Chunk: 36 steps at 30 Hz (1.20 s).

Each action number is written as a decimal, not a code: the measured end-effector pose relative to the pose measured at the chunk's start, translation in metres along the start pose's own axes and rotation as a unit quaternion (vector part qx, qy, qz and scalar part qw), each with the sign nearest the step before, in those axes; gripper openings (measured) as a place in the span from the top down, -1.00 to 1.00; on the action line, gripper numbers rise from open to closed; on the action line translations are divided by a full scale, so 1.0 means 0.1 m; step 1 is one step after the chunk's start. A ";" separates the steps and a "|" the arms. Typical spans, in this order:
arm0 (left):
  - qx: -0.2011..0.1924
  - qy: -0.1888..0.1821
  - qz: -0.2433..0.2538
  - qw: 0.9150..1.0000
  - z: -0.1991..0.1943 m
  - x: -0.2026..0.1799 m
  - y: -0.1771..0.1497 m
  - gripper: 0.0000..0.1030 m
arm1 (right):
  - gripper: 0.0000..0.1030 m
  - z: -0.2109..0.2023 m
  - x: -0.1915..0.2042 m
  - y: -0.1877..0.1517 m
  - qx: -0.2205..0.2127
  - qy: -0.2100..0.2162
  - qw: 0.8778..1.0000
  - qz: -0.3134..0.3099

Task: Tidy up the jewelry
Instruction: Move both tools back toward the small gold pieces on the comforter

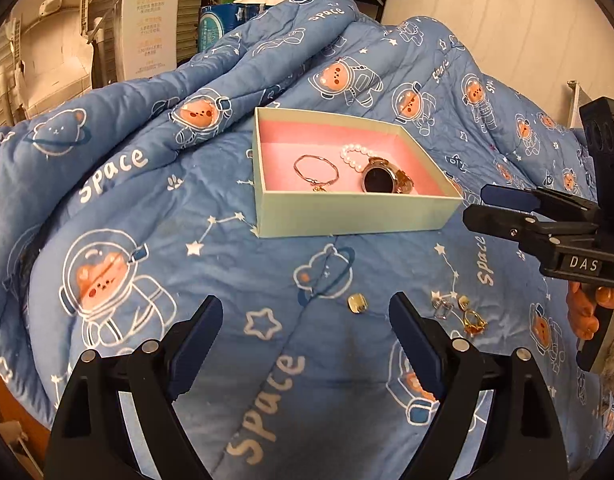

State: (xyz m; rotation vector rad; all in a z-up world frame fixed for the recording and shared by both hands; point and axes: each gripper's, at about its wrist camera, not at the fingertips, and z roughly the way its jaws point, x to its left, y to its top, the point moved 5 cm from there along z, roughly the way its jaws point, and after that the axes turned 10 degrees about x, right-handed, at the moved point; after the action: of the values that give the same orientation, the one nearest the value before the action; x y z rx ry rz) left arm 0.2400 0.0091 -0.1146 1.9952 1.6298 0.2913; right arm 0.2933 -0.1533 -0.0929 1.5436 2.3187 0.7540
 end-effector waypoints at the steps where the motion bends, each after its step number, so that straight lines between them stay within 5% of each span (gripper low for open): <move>1: -0.001 -0.002 0.001 1.000 -0.01 -0.03 -0.06 -0.62 | -0.28 -0.01 0.01 -0.07 0.000 -0.002 1.000 -0.001; 14: 0.000 -0.008 0.005 1.000 0.02 -0.31 -0.47 -0.56 | -0.25 -0.02 0.07 -0.78 0.029 0.003 0.999 0.019; 36: 0.014 0.004 0.078 0.997 0.39 -0.74 -0.26 0.32 | 0.44 0.26 0.14 -0.93 0.066 0.023 0.996 0.054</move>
State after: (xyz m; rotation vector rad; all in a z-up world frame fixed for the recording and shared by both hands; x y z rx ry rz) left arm 0.2190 -0.0685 -0.1484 2.1484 1.4926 0.3368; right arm 0.2277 -0.1617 -0.1644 1.7377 2.3767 0.6793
